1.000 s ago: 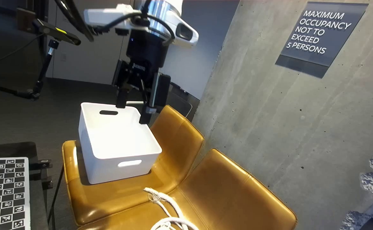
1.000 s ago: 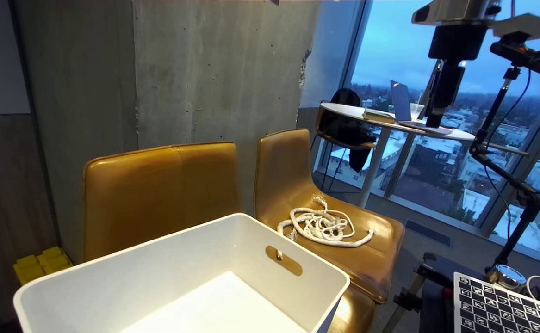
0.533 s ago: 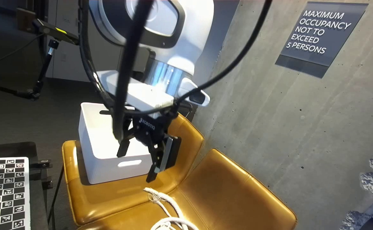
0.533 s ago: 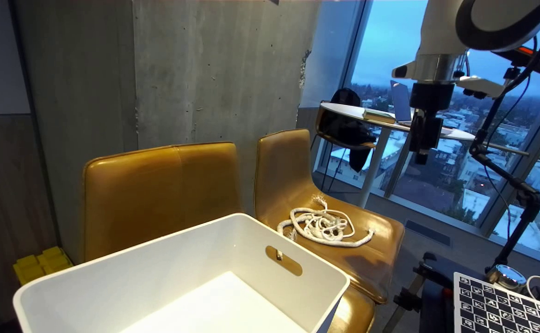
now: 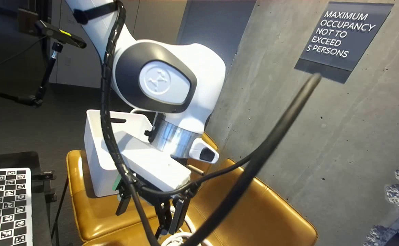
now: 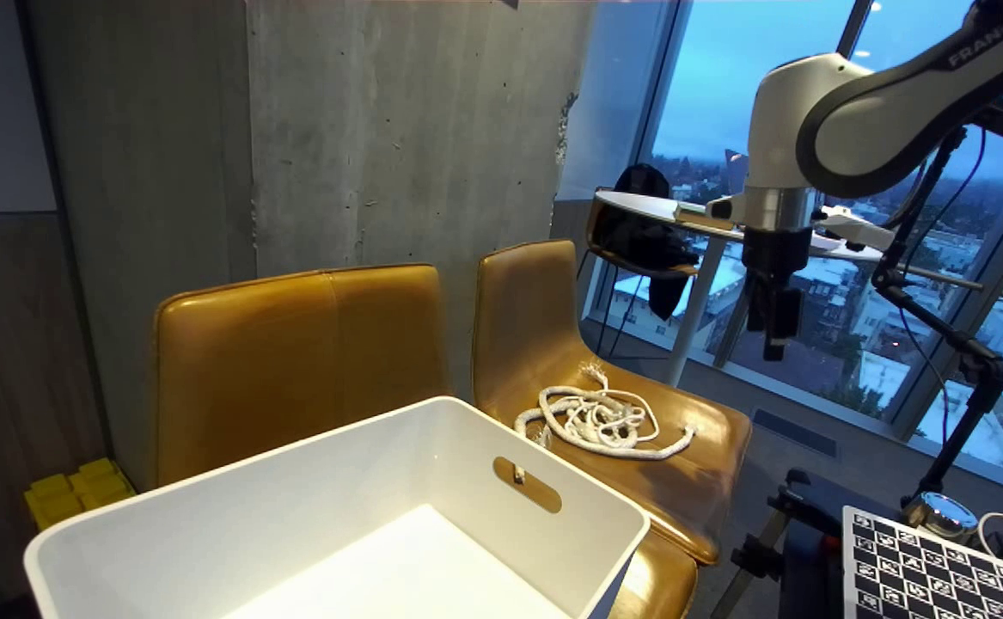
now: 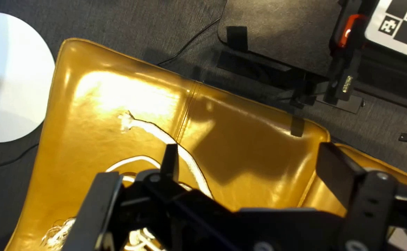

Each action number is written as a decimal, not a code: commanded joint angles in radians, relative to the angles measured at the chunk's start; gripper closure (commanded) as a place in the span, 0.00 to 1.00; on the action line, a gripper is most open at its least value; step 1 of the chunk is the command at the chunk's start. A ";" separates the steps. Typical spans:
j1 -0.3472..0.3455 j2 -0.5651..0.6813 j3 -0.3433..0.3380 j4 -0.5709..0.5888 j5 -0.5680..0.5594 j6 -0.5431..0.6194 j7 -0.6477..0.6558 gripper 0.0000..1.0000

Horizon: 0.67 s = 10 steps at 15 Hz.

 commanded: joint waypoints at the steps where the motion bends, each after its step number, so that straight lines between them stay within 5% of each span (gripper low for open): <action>1: -0.005 0.066 0.005 -0.009 -0.079 0.079 0.017 0.00; 10: 0.012 0.258 -0.031 -0.010 -0.325 0.288 0.210 0.00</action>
